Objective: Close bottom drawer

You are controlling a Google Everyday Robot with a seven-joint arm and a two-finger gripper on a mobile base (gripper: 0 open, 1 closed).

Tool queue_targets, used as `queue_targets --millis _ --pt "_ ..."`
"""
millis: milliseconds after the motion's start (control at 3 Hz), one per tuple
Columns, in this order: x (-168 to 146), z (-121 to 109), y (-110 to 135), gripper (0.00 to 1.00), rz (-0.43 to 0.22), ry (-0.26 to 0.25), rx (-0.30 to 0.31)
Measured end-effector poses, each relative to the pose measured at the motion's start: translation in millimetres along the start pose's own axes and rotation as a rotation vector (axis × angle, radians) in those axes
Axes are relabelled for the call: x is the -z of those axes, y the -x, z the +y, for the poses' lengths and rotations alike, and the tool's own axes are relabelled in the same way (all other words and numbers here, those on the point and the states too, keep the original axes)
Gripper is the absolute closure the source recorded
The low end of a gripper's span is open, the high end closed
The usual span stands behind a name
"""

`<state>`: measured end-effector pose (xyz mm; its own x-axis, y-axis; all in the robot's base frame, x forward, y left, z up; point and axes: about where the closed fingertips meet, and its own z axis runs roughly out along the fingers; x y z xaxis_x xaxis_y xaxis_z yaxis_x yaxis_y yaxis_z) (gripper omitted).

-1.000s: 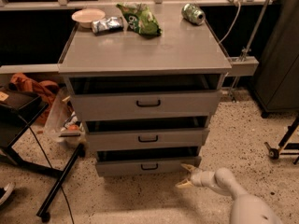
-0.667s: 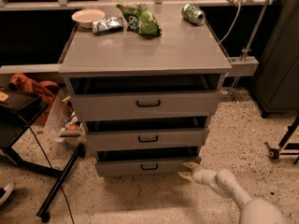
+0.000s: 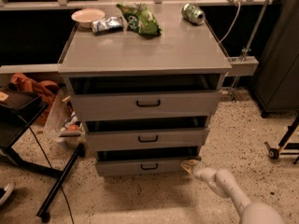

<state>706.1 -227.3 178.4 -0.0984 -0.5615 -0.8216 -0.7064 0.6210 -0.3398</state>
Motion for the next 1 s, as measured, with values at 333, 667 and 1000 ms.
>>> queue_targets --millis 333,667,1000 --pt "-0.6 -2.2 -1.6 1.0 0.0 -0.007 -0.006" --pt "-1.4 -4.6 -2.8 1.0 0.001 -0.014 -0.012" --pt "-2.6 -7.0 -4.0 1.0 0.001 -0.021 -0.017"
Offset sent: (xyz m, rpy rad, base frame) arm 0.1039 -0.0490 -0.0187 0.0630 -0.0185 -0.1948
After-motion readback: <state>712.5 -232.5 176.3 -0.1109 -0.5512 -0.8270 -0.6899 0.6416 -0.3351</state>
